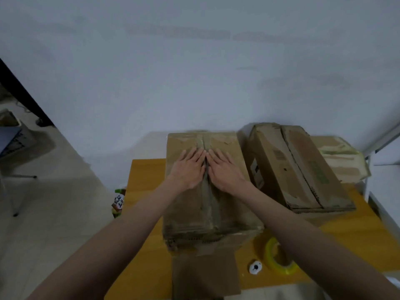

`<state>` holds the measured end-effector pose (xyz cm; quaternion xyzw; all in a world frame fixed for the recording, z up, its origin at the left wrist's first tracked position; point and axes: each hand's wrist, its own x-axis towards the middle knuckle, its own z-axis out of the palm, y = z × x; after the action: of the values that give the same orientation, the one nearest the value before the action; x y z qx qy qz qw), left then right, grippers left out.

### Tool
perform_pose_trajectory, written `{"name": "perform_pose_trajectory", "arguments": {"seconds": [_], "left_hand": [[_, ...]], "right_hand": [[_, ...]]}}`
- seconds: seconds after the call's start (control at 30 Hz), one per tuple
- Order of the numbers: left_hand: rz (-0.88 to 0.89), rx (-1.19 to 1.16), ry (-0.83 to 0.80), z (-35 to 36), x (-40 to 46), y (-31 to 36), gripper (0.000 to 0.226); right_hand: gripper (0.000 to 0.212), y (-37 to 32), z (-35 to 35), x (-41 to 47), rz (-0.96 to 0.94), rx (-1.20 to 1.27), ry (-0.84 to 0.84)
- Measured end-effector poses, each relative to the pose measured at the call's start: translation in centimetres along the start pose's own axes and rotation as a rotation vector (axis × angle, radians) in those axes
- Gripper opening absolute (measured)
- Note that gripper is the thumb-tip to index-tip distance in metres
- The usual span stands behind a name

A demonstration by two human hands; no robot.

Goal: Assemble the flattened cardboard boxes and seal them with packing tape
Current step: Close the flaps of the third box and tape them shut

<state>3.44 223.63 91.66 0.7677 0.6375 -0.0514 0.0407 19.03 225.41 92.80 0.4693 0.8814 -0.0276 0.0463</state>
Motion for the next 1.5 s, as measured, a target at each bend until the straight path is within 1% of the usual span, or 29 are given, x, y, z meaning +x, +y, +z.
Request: {"name": "perform_pose_trajectory", "arguments": {"seconds": [0.17,0.3,0.37,0.43,0.53,0.63,0.73,0.87,0.97,1.03,1.1,1.13,1.2,1.27,1.4,1.5], "left_hand": [[-0.013,0.001,0.012,-0.7,4.7,-2.3,0.059],[-0.023,-0.073,0.034,-1.5,8.0,-3.7,0.056],[-0.012,-0.179,0.079,-1.7,9.8,-4.5,0.051],[-0.024,-0.336,0.117,-1.6,11.0,-5.4,0.042],[-0.104,-0.595,0.157,-1.8,12.0,-6.7,0.031],[-0.215,-0.777,0.112,-2.4,12.7,-7.5,0.025],[-0.265,-0.867,0.098,-2.3,13.4,-8.0,0.023],[-0.318,-0.803,0.145,-2.0,13.7,-7.1,0.016],[-0.337,-0.696,0.154,-2.2,13.5,-6.4,0.017],[-0.293,-0.512,0.159,-2.4,13.0,-5.6,0.022],[-0.218,-0.316,0.187,-2.7,12.0,-4.9,0.032],[-0.175,-0.269,0.201,-2.9,11.4,-4.5,0.038],[-0.099,-0.229,0.204,-3.4,10.0,-3.7,0.052],[-0.029,-0.19,0.208,-4.2,8.7,-2.5,0.059],[0.035,-0.169,0.223,-5.9,6.5,1.2,0.063],[0.065,-0.159,0.244,-6.6,4.8,4.5,0.063]], "right_hand": [[0.057,1.8,-0.6,5.1,-0.003,0.008,0.016],[0.056,3.1,-1.3,9.1,-0.011,0.07,0.001],[0.051,3.7,-1.5,10.9,-0.02,0.147,0.037],[0.038,4.6,-1.4,12.5,0.002,0.318,0.099],[0.02,6.0,-1.2,14.0,0.035,0.531,0.143],[0.015,7.1,-1.6,14.6,0.069,0.638,0.095],[0.014,8.0,-1.6,14.8,0.092,0.663,0.101],[0.012,7.5,-1.4,14.9,0.15,0.599,0.149],[0.017,6.9,-1.6,14.6,0.135,0.504,0.181],[0.026,6.6,-1.8,13.7,0.117,0.44,0.184],[0.037,6.4,-2.0,12.4,0.114,0.416,0.237],[0.038,6.5,-2.2,11.6,0.108,0.397,0.277],[0.037,6.9,-2.9,9.6,0.102,0.344,0.327],[0.042,7.6,-3.8,6.9,0.128,0.306,0.344],[0.046,9.0,-5.0,0.7,0.209,0.277,0.384],[0.051,10.2,-5.1,-4.1,0.268,0.271,0.373]]}}
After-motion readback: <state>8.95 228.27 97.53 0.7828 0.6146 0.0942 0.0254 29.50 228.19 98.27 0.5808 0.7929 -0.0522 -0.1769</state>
